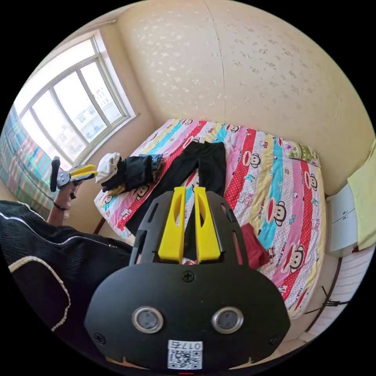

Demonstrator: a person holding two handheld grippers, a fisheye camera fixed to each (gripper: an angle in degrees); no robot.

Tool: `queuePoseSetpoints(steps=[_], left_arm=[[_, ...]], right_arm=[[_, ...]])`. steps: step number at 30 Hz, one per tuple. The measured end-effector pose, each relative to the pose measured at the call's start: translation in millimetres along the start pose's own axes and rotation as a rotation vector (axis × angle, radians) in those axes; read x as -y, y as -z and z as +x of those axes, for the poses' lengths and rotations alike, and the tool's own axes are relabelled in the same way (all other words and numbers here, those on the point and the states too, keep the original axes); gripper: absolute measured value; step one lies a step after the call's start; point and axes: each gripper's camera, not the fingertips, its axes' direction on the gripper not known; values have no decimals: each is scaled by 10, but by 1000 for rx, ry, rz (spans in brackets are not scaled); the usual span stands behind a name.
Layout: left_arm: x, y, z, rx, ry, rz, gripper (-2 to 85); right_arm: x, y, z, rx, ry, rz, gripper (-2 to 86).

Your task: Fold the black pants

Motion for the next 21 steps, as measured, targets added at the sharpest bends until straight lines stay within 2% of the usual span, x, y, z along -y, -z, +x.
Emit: queuePoseSetpoints(steps=[2, 5, 7, 10, 14, 17, 21], left_arm=[[30, 106, -124, -27, 56, 27, 101], [-25, 201, -421, -298, 262, 153, 93], [-138, 152, -599, -532, 410, 268, 80], [-91, 109, -588, -479, 425, 226, 82], [103, 96, -496, -391, 330, 125, 89], [176, -11, -487, -455, 316, 138, 73], [227, -274, -591, -634, 398, 79, 51]], right_arm=[[50, 140, 173, 60, -79, 34, 30], [37, 282, 182, 112, -98, 104, 20], [38, 301, 138, 112, -83, 81, 20], [55, 286, 86, 56, -68, -36, 22], [118, 317, 14, 53, -16, -159, 21], [188, 279, 12, 77, -4, -154, 18], [296, 188, -64, 143, 15, -197, 12]])
